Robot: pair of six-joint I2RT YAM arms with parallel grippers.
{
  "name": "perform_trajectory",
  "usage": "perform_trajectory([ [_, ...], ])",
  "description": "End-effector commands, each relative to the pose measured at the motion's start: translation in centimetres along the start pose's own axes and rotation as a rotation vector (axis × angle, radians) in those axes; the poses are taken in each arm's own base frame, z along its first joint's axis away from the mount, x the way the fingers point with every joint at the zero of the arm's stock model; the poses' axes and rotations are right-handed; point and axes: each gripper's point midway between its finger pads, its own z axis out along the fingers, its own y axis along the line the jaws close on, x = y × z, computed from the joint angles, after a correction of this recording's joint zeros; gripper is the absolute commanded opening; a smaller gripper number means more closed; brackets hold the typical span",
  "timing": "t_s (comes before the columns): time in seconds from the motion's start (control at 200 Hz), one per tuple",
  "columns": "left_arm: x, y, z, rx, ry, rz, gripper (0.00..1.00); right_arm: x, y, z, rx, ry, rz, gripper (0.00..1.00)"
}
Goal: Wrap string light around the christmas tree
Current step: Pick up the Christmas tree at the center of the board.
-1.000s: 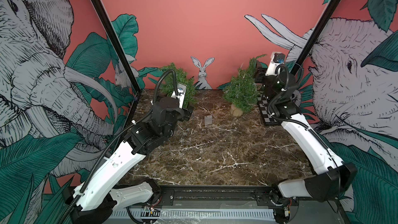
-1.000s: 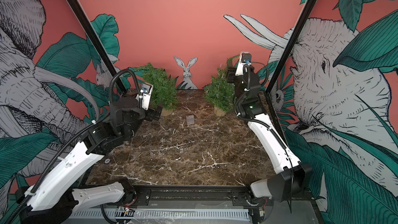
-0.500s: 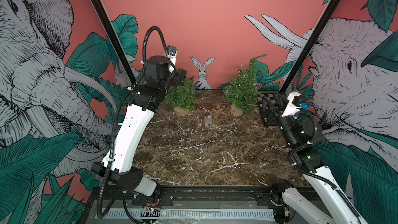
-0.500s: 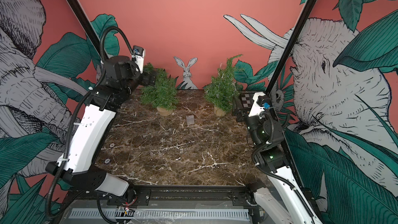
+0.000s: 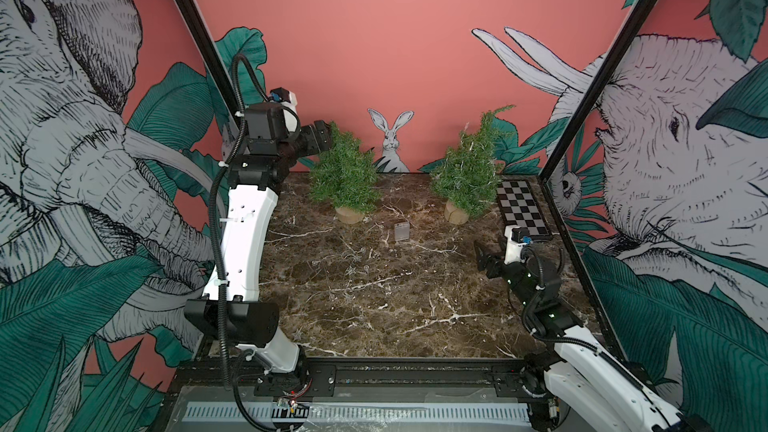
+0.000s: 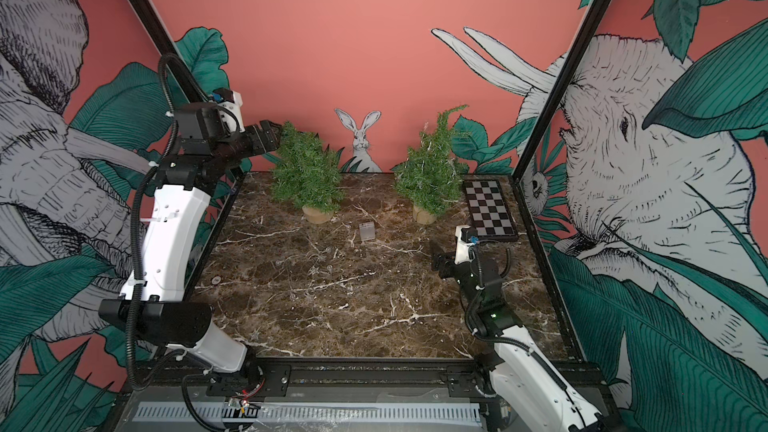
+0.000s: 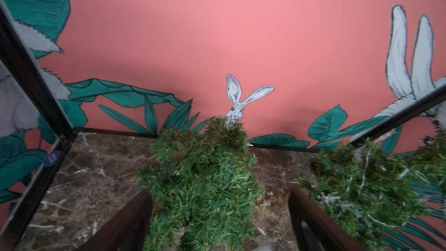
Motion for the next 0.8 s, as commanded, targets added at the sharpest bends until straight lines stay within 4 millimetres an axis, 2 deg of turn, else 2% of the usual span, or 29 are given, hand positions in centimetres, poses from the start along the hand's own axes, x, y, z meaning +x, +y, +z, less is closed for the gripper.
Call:
perform_trajectory([
  [0.0, 0.7, -1.2, 1.0, 0.089, 0.007, -0.168, 0.9, -2.2, 0.6, 0.2, -0.032, -0.131, -0.034, 0.8],
  [0.14, 1.3, -1.3, 3.3, 0.133, 0.006, -0.294, 0.87, -1.2, 0.5, 0.8, -0.036, -0.149, -0.056, 0.81],
  [0.275, 0.9, -1.2, 4.7, 0.12, -0.025, -0.304, 0.84, -0.2, 1.0, 1.3, -0.072, -0.119, -0.054, 0.8],
  [0.43, 0.7, -2.3, 5.6, 0.087, -0.046, -0.216, 0.81, 0.2, 0.5, 1.0, -0.047, -0.126, -0.06, 0.8],
  [0.73, -0.4, -2.2, 6.9, -0.047, -0.116, -0.063, 0.69, 0.5, 0.0, 0.5, -0.024, -0.126, -0.066, 0.79],
  [0.795, -0.7, -1.5, 7.0, -0.104, -0.127, -0.032, 0.66, 0.6, 0.1, 0.4, -0.026, -0.128, -0.066, 0.79],
])
